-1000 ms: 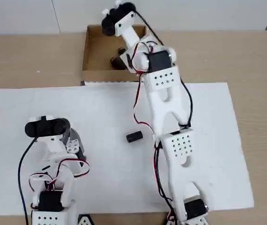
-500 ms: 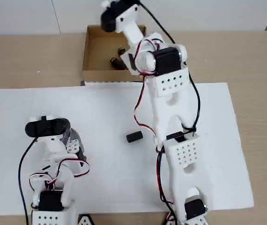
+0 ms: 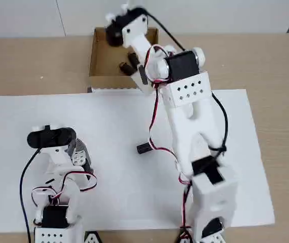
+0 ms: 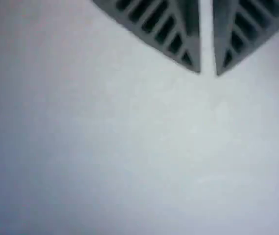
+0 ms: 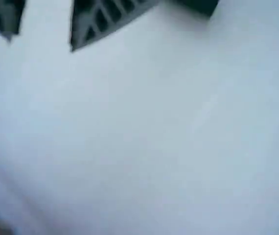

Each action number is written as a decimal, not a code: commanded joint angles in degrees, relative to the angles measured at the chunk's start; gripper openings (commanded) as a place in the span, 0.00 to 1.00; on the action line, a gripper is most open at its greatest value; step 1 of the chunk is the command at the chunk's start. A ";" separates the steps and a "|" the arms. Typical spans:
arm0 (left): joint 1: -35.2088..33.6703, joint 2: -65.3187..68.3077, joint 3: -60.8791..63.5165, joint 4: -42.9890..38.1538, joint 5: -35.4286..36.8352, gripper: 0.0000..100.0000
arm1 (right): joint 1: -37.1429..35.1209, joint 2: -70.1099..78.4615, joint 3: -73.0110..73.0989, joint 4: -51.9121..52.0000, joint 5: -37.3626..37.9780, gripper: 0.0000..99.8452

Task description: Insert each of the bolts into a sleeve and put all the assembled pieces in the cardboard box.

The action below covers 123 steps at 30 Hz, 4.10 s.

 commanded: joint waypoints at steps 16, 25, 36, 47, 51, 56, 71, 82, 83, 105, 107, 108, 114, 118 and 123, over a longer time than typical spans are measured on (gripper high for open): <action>-0.18 -0.53 -0.22 0.35 -0.18 0.01 | -4.53 -13.85 42.37 -1.71 25.23 0.12; -0.18 -0.53 -0.22 0.35 -0.18 0.01 | -8.84 -14.02 44.04 -4.79 34.02 0.20; -0.35 -0.53 -0.22 0.35 -0.35 0.01 | -9.71 -9.98 48.97 -12.09 38.86 0.20; -0.35 -0.53 -0.22 0.35 -0.44 0.01 | -9.98 -7.52 53.63 -18.07 39.03 0.20; -0.35 -0.53 -0.22 0.35 -0.44 0.01 | -9.98 -4.97 53.63 -19.65 39.03 0.20; -0.35 -0.53 -0.22 0.35 -0.44 0.01 | -9.98 -0.92 53.63 -22.11 39.03 0.16; -0.35 -0.53 -0.22 0.35 -0.44 0.01 | -9.71 -2.07 53.27 -21.58 38.42 0.01; -0.18 -0.53 -0.22 0.09 -0.53 0.01 | -4.88 -17.27 53.45 -21.23 28.40 0.01; 0.09 -0.53 -0.22 0.00 -0.53 0.01 | -3.82 -17.98 53.45 -21.23 27.34 0.01; -0.26 -0.18 -12.53 8.44 -1.49 0.01 | 19.65 -38.37 53.63 -1.10 -4.22 0.00; -0.26 -0.18 -15.25 11.16 -2.73 0.01 | 22.02 -39.43 53.63 -1.10 -4.31 0.00; -0.26 -0.18 -16.31 12.04 -2.99 0.01 | 22.99 -39.69 53.71 -1.10 -4.31 0.00; -0.26 6.95 -23.60 12.92 -4.66 0.01 | 26.42 -40.75 60.22 -1.45 -4.13 0.00; -0.26 19.25 -34.07 13.01 -4.66 0.01 | 28.18 -40.84 64.35 -1.19 -4.31 0.00; -0.26 33.05 -49.54 17.85 -4.66 0.01 | 29.93 -40.84 65.23 -1.19 -4.48 0.00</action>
